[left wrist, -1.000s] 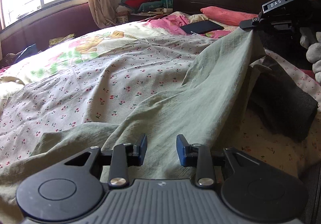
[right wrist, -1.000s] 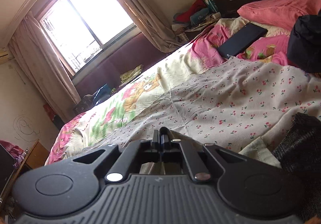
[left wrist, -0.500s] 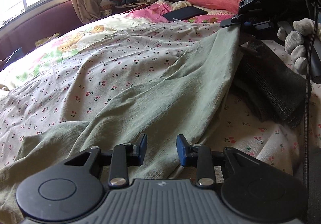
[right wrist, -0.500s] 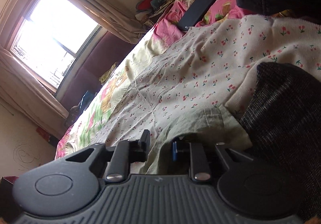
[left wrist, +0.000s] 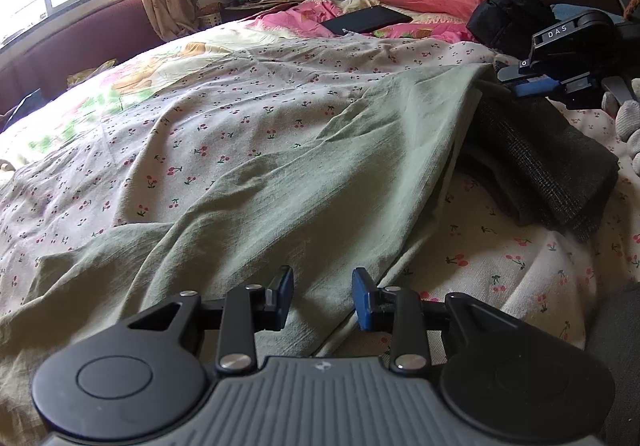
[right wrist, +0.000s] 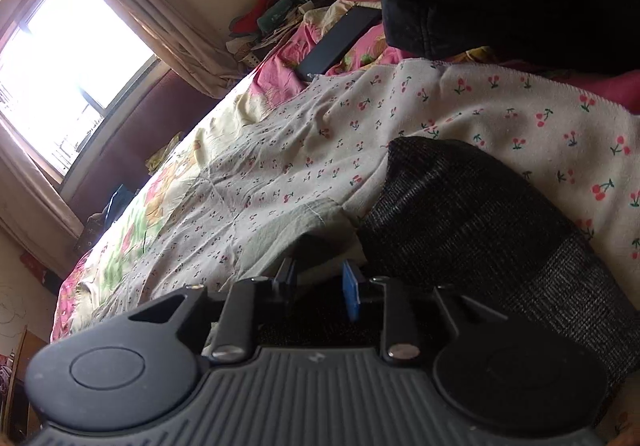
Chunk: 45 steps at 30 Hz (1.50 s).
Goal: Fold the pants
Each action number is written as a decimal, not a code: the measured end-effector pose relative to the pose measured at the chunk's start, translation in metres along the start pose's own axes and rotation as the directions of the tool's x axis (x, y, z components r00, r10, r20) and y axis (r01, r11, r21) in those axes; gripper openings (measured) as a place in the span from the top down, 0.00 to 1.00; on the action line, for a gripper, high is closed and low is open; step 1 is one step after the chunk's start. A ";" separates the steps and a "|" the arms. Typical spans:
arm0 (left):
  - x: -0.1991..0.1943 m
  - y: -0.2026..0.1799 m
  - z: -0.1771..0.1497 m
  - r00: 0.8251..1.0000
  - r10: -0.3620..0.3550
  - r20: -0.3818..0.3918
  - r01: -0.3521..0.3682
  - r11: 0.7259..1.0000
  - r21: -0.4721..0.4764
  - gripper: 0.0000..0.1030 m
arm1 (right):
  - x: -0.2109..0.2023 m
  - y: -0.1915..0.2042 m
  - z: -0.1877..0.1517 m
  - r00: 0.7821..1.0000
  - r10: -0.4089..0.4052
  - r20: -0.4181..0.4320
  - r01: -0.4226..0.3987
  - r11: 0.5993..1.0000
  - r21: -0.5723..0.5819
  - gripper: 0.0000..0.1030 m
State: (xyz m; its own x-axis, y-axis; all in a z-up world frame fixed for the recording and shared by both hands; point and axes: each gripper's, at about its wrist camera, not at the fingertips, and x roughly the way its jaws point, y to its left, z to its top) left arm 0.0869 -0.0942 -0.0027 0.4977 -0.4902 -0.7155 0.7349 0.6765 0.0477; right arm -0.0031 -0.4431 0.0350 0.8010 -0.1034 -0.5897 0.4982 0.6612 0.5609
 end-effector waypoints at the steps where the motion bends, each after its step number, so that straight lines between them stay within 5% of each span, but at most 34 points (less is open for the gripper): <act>1: 0.000 0.000 0.000 1.000 -0.003 -0.001 0.003 1.000 -0.005 0.56 | 0.002 -0.002 -0.002 1.000 -0.001 -0.009 0.001 1.000 0.006 0.73; 13: 0.004 -0.014 0.009 1.000 -0.018 -0.005 0.018 1.000 0.018 0.56 | 0.041 -0.027 0.007 0.990 0.137 0.021 -0.137 0.956 0.259 0.61; 15: 0.007 -0.018 0.011 1.000 -0.016 -0.013 0.017 1.000 0.025 0.56 | 0.045 -0.027 0.008 0.993 0.118 0.028 -0.121 0.962 0.243 0.72; 16: 0.007 -0.020 0.012 1.000 -0.018 -0.014 0.018 0.999 0.030 0.56 | 0.045 -0.027 0.009 0.995 0.101 0.017 -0.102 0.965 0.242 0.93; 24: 0.004 -0.039 0.014 0.995 -0.096 0.007 0.096 0.993 0.069 0.52 | -0.008 -0.040 0.020 0.985 0.142 0.093 -0.159 0.965 0.208 0.94; 27: 0.015 -0.049 0.007 0.994 -0.098 -0.042 0.102 0.990 0.099 0.50 | 0.003 -0.050 0.016 1.000 0.006 0.001 -0.006 0.983 0.181 0.86; 30: 0.011 -0.052 0.000 0.993 -0.111 -0.047 0.115 0.988 0.099 0.50 | -0.007 -0.055 0.013 0.994 -0.100 0.035 0.092 0.980 0.179 0.86; 33: 0.007 -0.049 -0.003 0.991 -0.128 -0.037 0.130 0.988 0.081 0.50 | -0.022 -0.042 0.013 0.997 -0.011 0.079 -0.002 0.988 0.156 0.84; 37: 0.007 -0.046 -0.003 0.993 -0.115 -0.033 0.117 0.991 0.058 0.50 | 0.001 -0.016 0.016 0.997 0.071 0.033 -0.074 0.990 0.119 0.50; 40: 0.005 -0.042 -0.001 0.993 -0.112 -0.023 0.113 0.993 0.044 0.50 | 0.029 -0.014 0.018 0.996 0.084 0.015 -0.085 0.981 0.177 0.49; 42: 0.004 -0.039 -0.001 0.994 -0.105 -0.020 0.106 0.993 0.042 0.50 | 0.042 -0.017 0.021 0.997 0.074 0.011 -0.075 0.973 0.218 0.70; 43: 0.003 -0.038 0.000 0.995 -0.102 -0.018 0.103 0.994 0.041 0.50 | 0.045 -0.019 0.023 0.997 0.072 -0.001 -0.069 0.966 0.250 0.97; 45: -0.001 -0.035 0.001 0.995 -0.100 -0.001 0.100 0.994 0.035 0.50 | 0.032 -0.022 0.025 0.990 0.136 0.031 -0.139 0.947 0.291 0.96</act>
State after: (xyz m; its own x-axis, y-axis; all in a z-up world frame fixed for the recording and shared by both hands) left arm 0.0612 -0.1180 -0.0032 0.4211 -0.5549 -0.7174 0.7965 0.6046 -0.0001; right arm 0.0200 -0.4789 0.0182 0.8710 -0.0358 -0.4899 0.4571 0.4243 0.7817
